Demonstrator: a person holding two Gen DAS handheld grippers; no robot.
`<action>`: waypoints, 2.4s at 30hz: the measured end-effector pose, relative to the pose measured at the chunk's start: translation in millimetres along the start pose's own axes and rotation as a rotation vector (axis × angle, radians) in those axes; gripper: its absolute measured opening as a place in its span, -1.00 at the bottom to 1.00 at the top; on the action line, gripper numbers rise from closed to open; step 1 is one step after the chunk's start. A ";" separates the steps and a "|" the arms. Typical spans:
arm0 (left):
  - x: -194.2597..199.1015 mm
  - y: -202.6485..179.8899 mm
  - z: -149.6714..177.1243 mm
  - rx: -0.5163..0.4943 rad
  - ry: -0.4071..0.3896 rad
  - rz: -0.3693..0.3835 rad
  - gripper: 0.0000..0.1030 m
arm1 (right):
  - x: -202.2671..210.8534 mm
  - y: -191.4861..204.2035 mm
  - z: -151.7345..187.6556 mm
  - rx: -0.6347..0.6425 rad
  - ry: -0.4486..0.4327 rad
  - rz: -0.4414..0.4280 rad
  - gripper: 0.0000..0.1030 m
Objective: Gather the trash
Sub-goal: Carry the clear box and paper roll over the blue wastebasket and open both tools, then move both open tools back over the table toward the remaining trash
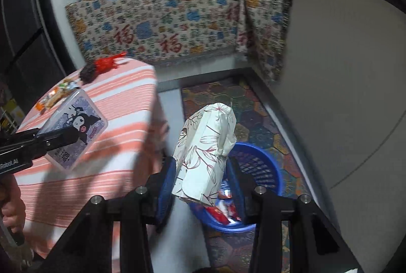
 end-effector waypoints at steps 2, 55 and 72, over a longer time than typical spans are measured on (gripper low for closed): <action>-13.1 -12.4 -7.3 0.002 0.010 0.015 -0.35 | -1.3 -15.5 -2.3 -0.009 -0.001 0.027 -0.19; 14.8 87.9 53.8 0.107 0.090 -0.348 0.50 | -34.6 35.5 -35.1 0.153 -0.198 -0.038 0.41; 104.1 248.5 143.2 0.289 0.140 -0.631 0.95 | -78.5 248.1 43.0 0.514 0.060 -0.288 0.41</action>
Point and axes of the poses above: each gripper's, at about its wrist camera, not at the fingertips, and x roughly against the way its jaws point, y to its left, z to its underside, the point moved 3 cm from there along -x, roughly the way its jaws point, and after that the axes turned 10 degrees about -x, right-handed, at the moved point
